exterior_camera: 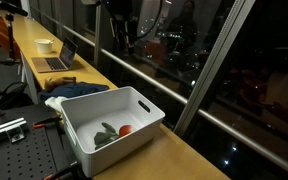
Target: Remove the items from the white basket, put them on the table and then put them back in the white basket
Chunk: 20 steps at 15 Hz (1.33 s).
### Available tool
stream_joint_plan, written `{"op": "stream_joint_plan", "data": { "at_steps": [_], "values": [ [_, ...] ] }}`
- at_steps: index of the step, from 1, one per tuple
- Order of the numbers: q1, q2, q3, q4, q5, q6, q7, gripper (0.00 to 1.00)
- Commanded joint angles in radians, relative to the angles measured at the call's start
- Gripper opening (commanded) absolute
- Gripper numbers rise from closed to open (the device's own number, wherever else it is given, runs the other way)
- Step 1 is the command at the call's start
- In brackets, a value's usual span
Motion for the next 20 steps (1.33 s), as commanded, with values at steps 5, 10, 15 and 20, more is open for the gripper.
{"op": "stream_joint_plan", "data": {
  "at_steps": [5, 10, 15, 20],
  "values": [
    [0.118, 0.112, 0.162, 0.018, 0.051, 0.001, 0.065, 1.00],
    [0.225, 0.308, 0.250, 0.019, 0.049, 0.038, 0.139, 1.00],
    [0.299, 0.501, 0.242, 0.033, 0.051, 0.116, 0.146, 1.00],
    [0.325, 0.639, 0.203, 0.058, 0.053, 0.200, 0.135, 1.00]
  ]
}}
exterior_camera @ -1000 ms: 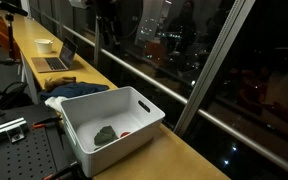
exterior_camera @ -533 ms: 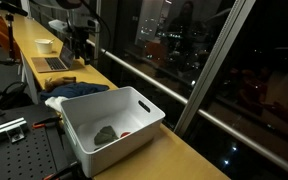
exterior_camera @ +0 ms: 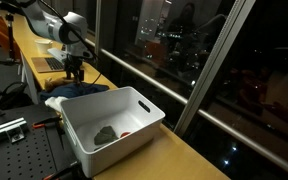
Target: Remove the items from the white basket, put them on the table and then put them back in the white basket
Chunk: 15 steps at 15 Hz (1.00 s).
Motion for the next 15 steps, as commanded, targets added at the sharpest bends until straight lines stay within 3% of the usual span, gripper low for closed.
{"op": "stream_joint_plan", "data": {
  "at_steps": [1, 8, 13, 14, 15],
  "values": [
    [0.026, 0.103, -0.042, 0.055, 0.012, 0.042, -0.012, 1.00],
    [0.039, 0.262, -0.044, 0.117, 0.072, 0.059, -0.031, 1.00],
    [0.052, 0.302, -0.051, 0.152, 0.095, 0.042, -0.033, 1.00],
    [0.051, 0.296, -0.052, 0.146, 0.096, 0.046, -0.032, 0.83],
    [0.047, 0.288, -0.053, 0.138, 0.098, 0.052, -0.033, 0.74]
  ]
}}
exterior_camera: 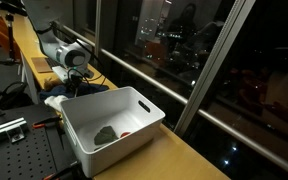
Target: Remove the items from the white basket, put them on the table and then put them back in the white basket
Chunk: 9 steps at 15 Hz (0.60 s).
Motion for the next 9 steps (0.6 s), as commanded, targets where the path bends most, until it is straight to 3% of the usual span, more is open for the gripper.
{"op": "stream_joint_plan", "data": {
  "at_steps": [1, 9],
  "values": [
    [0.015, -0.007, -0.023, 0.000, 0.031, 0.004, -0.023, 0.66],
    [-0.012, -0.108, -0.025, -0.068, 0.071, 0.004, -0.027, 0.06]
  ]
}}
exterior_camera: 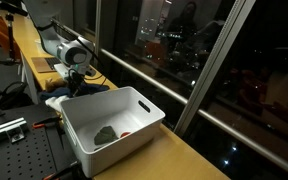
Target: Remove the items from the white basket, put them on the table and then put them back in the white basket
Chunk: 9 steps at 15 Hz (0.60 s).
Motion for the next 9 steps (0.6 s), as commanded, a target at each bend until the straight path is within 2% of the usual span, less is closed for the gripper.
{"op": "stream_joint_plan", "data": {
  "at_steps": [1, 5, 9],
  "values": [
    [-0.006, -0.081, -0.015, -0.057, 0.033, 0.001, -0.026, 0.01],
    [-0.008, -0.214, -0.032, -0.092, 0.011, -0.048, -0.011, 0.03],
    [-0.014, -0.387, -0.066, -0.083, -0.048, -0.158, 0.013, 0.03]
  ]
}}
